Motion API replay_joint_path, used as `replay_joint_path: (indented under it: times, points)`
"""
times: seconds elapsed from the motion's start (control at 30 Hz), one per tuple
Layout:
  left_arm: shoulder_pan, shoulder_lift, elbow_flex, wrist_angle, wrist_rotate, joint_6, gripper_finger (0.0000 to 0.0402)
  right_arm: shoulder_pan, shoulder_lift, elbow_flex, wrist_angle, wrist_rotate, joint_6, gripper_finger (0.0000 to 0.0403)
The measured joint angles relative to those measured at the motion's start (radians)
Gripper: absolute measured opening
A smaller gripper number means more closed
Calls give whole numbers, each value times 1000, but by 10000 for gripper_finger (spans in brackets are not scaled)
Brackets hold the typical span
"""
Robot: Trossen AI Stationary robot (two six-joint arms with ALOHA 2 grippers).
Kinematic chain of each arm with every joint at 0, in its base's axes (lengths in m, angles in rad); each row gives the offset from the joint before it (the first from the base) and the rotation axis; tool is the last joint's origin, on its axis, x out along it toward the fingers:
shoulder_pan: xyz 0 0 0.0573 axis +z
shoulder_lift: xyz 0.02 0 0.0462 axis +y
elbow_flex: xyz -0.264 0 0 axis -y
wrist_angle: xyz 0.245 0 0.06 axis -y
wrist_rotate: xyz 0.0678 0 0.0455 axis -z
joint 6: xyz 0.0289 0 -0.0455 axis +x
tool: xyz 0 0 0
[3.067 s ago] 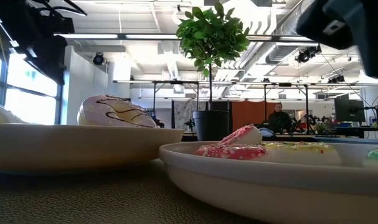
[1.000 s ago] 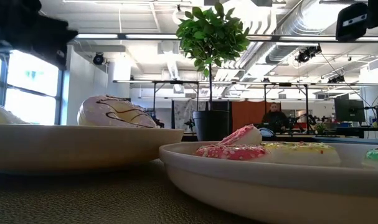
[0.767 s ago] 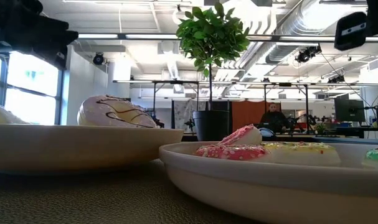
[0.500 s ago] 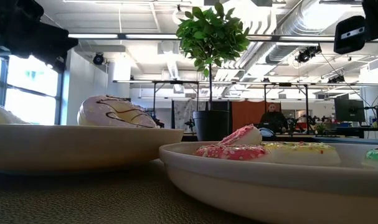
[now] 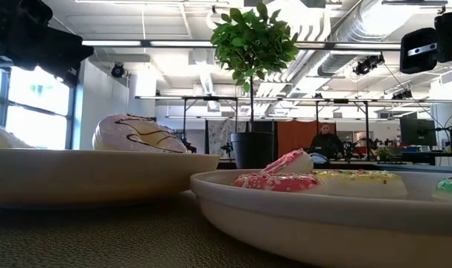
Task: Pick & Place donuts
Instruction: Return to home position
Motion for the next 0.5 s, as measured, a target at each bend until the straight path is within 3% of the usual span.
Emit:
replay_joint_path:
  times: [0.5]
  points:
    - [0,0,1,-3,-1,0,113,0,0,0,6,-3,2,21]
